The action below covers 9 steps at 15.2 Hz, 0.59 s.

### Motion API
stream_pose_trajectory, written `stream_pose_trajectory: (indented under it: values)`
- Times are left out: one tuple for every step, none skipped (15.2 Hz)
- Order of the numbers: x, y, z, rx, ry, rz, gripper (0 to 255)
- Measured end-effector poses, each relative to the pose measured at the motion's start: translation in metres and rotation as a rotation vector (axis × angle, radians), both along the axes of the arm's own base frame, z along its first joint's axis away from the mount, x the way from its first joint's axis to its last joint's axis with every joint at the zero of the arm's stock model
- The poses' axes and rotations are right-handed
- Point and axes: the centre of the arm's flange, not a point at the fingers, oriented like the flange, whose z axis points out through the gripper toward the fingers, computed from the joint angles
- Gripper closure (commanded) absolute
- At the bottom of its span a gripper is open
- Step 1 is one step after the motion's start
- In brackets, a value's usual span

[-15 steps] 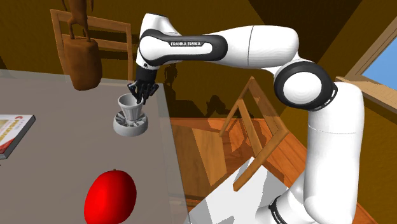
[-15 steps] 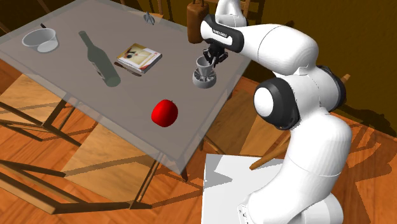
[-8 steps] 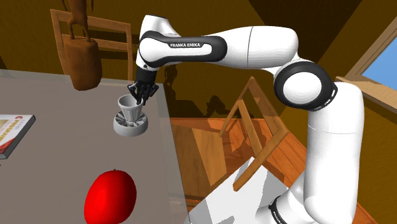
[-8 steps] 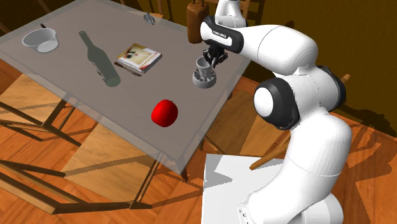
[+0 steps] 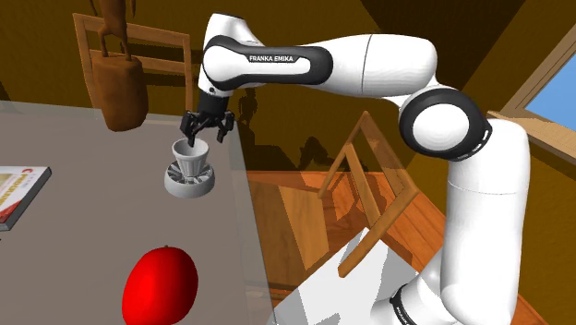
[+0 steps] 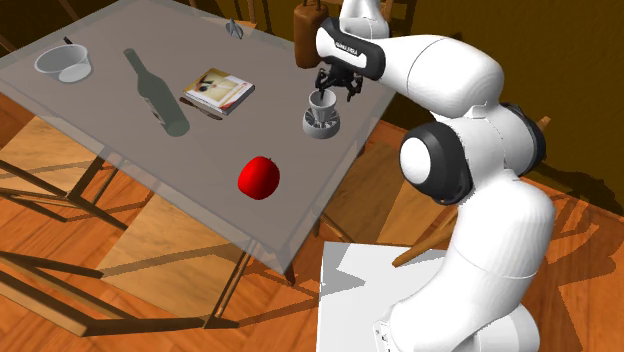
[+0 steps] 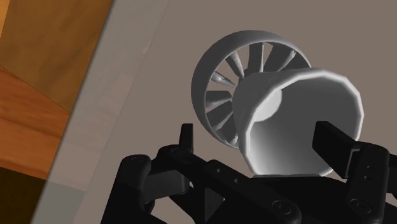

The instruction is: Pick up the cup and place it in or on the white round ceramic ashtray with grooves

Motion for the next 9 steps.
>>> stream_pose_trajectory:
  values:
    - [-0.002, -0.002, 0.011, 0.000, 0.000, 0.000, 0]
    - [-0.003, -0.005, 0.023, 0.000, -0.001, 0.000, 0]
    - [-0.001, -0.004, 0.029, 0.000, -0.001, 0.000, 0]
    - [-0.001, -0.004, 0.031, 0.000, 0.000, 0.000, 0]
    - [-0.001, -0.004, 0.033, 0.000, 0.000, 0.000, 0]
    - [-0.001, -0.004, 0.033, 0.000, 0.000, 0.000, 0]
    - [-0.001, -0.004, 0.033, 0.000, 0.000, 0.000, 0]
    - [-0.001, -0.004, 0.033, 0.000, 0.001, 0.000, 0]
    - [-0.001, -0.004, 0.034, 0.000, 0.001, 0.000, 0]
